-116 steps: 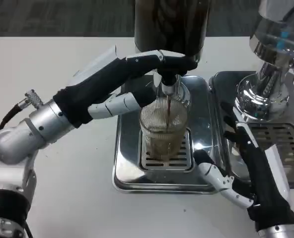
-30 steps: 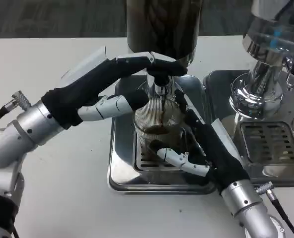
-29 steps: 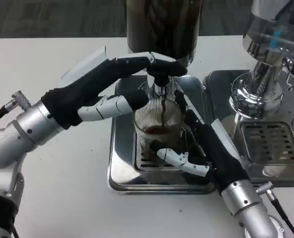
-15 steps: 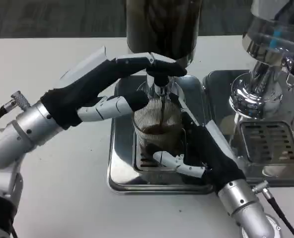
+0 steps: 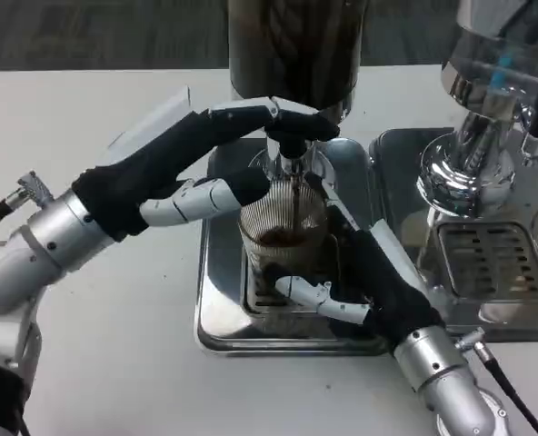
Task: Grasp the cup under the faucet to collect the drink, then remove the cup.
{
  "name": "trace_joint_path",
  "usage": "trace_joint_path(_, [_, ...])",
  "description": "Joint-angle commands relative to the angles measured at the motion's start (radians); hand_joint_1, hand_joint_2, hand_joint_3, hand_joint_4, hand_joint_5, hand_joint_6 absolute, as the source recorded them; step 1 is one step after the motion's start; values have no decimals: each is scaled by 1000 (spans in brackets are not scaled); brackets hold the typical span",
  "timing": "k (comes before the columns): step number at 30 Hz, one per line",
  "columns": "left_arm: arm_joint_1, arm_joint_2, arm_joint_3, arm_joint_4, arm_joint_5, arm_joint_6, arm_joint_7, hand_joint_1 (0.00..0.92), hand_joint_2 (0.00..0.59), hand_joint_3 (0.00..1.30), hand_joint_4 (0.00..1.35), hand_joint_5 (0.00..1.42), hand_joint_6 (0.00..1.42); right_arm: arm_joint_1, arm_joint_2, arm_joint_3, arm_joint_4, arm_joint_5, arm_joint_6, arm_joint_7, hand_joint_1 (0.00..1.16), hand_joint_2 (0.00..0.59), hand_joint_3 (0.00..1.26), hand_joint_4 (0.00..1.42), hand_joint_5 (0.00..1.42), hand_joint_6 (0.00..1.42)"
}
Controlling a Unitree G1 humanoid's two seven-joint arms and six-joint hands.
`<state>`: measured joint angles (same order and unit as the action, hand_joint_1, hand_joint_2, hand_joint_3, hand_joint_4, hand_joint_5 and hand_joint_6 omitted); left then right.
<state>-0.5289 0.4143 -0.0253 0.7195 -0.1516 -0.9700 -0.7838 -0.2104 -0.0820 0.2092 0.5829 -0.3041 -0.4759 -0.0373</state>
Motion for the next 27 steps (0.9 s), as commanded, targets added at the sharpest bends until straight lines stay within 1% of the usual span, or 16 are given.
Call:
trace_joint_path(1, [49,29,-3,2,11,16,-8,0,113,286,304,296,223,-9,10,6,-1,-2,14,-7,655,218,0,0,0,42])
trace_joint_path(6, [59,24,8,-3,-5,20,3,0,130,226,283,296,228,-7,11,7,-3,-1,17,-5,650,223,0,0,0,44])
trace_joint_path(9, [66,12,24,-9,-44,28,6,0,141,210,280,307,237,-3,11,8,-7,-2,19,-5,644,222,0,0,0,45])
trace_joint_path(14, [65,-1,47,-26,-94,51,5,0,152,206,280,319,257,0,10,9,-8,1,22,-1,638,221,0,0,0,48])
trace_joint_path(27, [54,-15,111,-58,-151,95,8,0,166,237,298,323,271,-3,13,12,-1,3,18,-3,629,222,0,0,0,50])
